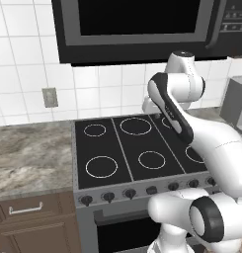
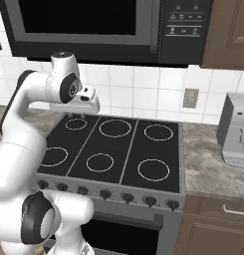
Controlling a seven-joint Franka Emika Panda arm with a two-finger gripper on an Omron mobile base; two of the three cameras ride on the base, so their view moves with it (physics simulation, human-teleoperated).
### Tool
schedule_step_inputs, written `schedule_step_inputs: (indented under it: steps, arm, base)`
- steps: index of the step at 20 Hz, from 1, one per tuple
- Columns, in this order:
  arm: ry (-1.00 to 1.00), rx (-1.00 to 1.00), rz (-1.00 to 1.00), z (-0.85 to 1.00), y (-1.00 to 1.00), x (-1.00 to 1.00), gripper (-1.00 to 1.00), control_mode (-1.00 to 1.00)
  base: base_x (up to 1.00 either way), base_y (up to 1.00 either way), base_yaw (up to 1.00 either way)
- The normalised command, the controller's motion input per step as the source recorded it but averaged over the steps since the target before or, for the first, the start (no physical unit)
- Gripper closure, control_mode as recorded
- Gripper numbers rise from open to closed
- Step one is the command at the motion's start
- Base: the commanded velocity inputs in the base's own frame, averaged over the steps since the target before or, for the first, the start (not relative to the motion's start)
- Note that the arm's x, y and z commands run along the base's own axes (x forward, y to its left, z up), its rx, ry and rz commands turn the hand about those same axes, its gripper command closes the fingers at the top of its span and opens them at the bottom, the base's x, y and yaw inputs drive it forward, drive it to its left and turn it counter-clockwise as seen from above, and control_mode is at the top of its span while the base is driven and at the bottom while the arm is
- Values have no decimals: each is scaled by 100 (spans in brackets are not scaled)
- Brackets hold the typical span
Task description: Navigate to the toaster oven.
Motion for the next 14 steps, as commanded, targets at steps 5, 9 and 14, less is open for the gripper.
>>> schedule_step_inputs:
  steps: [5, 9, 14]
  arm:
    - [0, 0, 0, 0, 0, 0, -100, 100]
    - [0, 0, 0, 0, 0, 0, -100, 100]
    - [0, 0, 0, 0, 0, 0, -100, 100]
  base:
    - [0, 0, 0]
    - [-36, 0, 0]
    - [-81, 0, -4]
